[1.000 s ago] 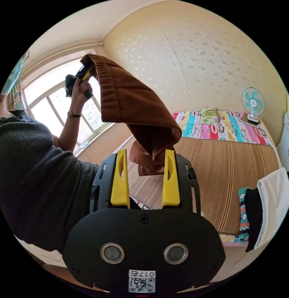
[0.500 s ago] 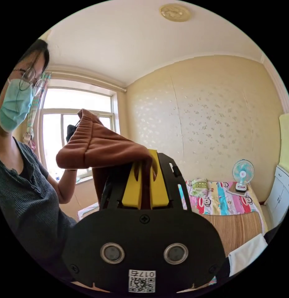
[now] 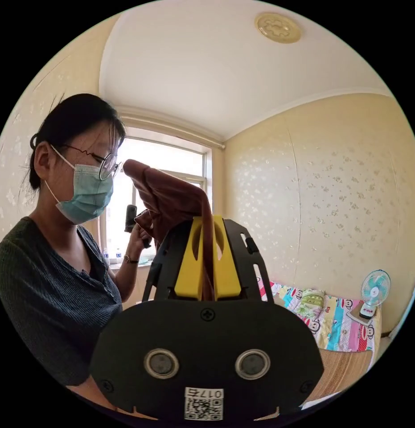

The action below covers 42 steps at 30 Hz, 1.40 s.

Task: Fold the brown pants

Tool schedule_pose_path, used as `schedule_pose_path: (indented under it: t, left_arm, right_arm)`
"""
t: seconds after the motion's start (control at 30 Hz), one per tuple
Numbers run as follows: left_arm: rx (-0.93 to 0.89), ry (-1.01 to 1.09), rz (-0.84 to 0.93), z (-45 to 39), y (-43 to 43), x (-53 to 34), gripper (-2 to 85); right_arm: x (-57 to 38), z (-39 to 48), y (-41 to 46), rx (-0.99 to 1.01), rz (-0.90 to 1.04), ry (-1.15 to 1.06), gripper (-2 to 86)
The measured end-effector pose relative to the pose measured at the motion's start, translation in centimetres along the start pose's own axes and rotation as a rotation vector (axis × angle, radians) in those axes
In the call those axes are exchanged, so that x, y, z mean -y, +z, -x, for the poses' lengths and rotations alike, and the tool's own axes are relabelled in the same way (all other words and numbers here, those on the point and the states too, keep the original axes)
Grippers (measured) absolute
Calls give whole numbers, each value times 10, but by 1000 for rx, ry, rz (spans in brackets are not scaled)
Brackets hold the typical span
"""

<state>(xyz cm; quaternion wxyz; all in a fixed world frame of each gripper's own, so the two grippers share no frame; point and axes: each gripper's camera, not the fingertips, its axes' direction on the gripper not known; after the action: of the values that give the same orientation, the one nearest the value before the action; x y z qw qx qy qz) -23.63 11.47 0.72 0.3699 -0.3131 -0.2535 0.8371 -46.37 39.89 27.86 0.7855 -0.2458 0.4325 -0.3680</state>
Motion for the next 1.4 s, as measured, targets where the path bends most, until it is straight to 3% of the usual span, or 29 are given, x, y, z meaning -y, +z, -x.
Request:
schedule_pose_path:
  t: [0.13,0.2,0.3,0.4,0.5,0.6,0.7,0.77,0.83,0.9,1.03,1.17,1.27,1.33,1.4]
  left_arm:
    - [245,-73,-27,38,50,-41,33]
    - [285,-154,10,85,95,-41,33]
    - [367,-195,133,203,214,-12,40]
    - [520,-388,350,360,334,-7,71]
    - [706,-486,544,452,374,-58,70]
    - [639,-527,632,492,360,-156,80]
    - [700,-642,857,516,325,-303,86]
    - [735,-762,1021,526,297,-393,92]
    - [773,-935,1164,529,250,-488,97]
    - [823,-964,1251,525,223,-529,102]
    - [879,-897,1438,521,184,-573,114]
    - [812,-906,1521,523,172,-586,117]
    - [817,-819,1570,532,178,-576,103]
    - [623,-810,1694,551,189,-572,32]
    - [379,-839,1734,563,192,-563,24]
  right_arm:
    - [-38,-24,40,-180,57,162,18]
    - [-37,-61,80,-270,142,185,16]
    - [-25,-176,180,-359,259,172,19]
    - [-29,-336,303,-467,431,318,45]
    - [-78,-434,377,-574,624,452,54]
    - [-164,-456,404,-462,730,526,48]
    - [-299,-443,415,-326,967,524,40]
    - [-417,-430,406,-296,1213,617,37]
    - [-488,-420,385,-265,1316,718,38]
    - [-540,-414,358,-267,1372,838,42]
    - [-613,-410,304,-317,1477,1028,64]
    - [-664,-409,283,-425,1649,1050,87]
    - [-665,-409,286,-435,1651,991,75]
    - [-664,-411,296,-327,1706,972,52]
    - [-652,-408,301,-207,1728,939,39]
